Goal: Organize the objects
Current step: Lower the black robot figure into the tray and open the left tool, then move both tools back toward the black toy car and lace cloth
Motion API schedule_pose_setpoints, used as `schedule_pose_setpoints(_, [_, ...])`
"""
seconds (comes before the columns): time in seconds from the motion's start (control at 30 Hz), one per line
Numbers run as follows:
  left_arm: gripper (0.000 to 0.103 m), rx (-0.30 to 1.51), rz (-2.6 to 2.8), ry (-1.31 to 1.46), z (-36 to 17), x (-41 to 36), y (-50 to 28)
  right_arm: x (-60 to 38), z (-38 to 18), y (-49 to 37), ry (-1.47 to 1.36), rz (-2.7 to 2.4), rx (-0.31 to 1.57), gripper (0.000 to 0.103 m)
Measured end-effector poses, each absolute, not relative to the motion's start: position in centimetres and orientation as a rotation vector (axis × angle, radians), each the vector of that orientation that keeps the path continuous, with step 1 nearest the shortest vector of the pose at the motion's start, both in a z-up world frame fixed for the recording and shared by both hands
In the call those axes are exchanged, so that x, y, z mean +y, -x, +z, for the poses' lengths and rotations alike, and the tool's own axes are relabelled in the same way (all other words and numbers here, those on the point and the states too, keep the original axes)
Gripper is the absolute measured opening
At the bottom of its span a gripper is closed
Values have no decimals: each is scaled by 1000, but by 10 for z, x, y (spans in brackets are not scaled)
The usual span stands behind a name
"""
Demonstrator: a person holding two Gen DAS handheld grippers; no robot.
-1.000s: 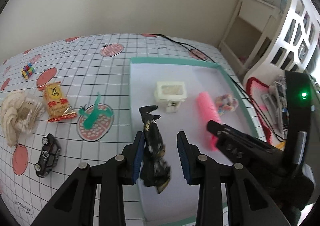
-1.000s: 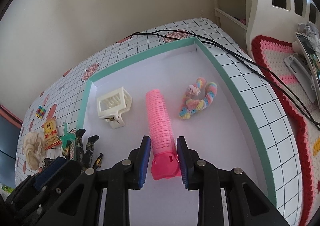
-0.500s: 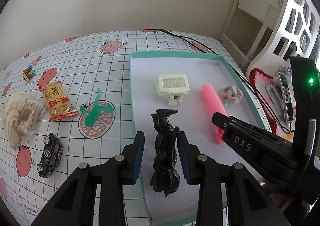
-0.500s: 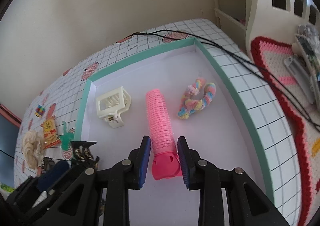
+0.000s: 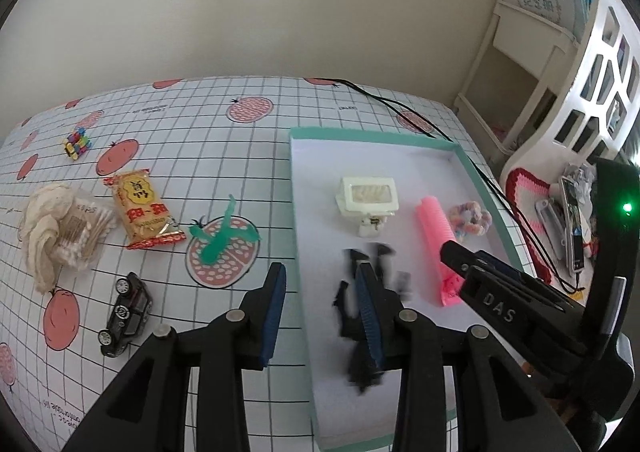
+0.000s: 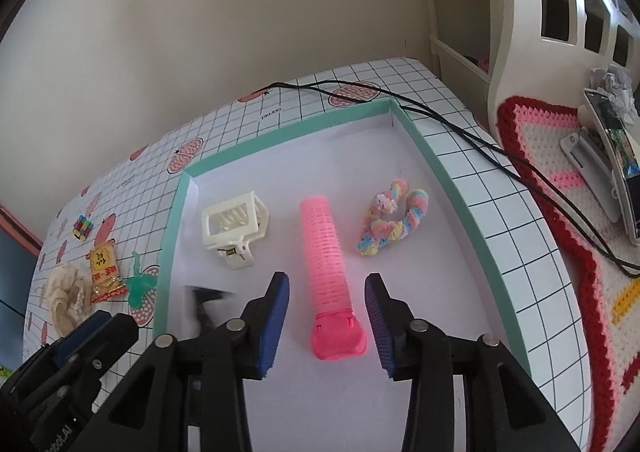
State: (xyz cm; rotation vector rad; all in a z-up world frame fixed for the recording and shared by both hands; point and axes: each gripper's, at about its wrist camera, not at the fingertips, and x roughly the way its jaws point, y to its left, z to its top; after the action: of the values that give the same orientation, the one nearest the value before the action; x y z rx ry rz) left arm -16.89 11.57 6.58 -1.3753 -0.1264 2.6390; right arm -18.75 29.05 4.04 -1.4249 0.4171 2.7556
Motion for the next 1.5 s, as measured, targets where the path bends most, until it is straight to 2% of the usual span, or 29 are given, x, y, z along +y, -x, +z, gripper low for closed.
schedule_pose_setpoints(0.17, [40,-172,2658,1395,64,106,172,290,42,187,1423,2766,412,43])
schedule_pose_setpoints(0.23, [46,-174,2668,1404,63,103,172,289,42,187,1426,2769,408,43])
schedule_pose_setpoints(0.4, [49,-185,2691,1437,60,98,173,288,44,187,1417,2781,407,43])
schedule_pose_setpoints(0.47, [54,-194,2704,1443,60,95,174,287,43,187,1423,2778,413,49])
schedule_pose_setpoints(0.5, [59,-198,2713,1442,60,93,173,287,42,187,1425,2778,413,55])
schedule_pose_setpoints(0.6, [61,-194,2735,1439,60,90,173,287,42,187,1424,2784,413,65])
schedule_pose_setpoints(0.7, [81,-199,2760,1437,59,86,173,288,43,187,1417,2790,432,75])
schedule_pose_setpoints(0.83, [84,-222,2773,1435,58,81,174,289,42,188,1417,2790,427,91])
schedule_pose_setpoints(1.1, [85,-212,2799,1421,59,78,174,290,40,188,1423,2792,428,100])
schedule_pose_setpoints(1.17, [90,-215,2802,1416,59,77,174,289,41,187,1416,2798,423,102])
schedule_pose_setpoints(1.2, [97,-218,2800,1416,59,77,174,289,41,187,1412,2801,418,103])
schedule_pose_setpoints(1.5, [98,-206,2829,1387,61,72,173,290,43,187,1387,2798,422,103])
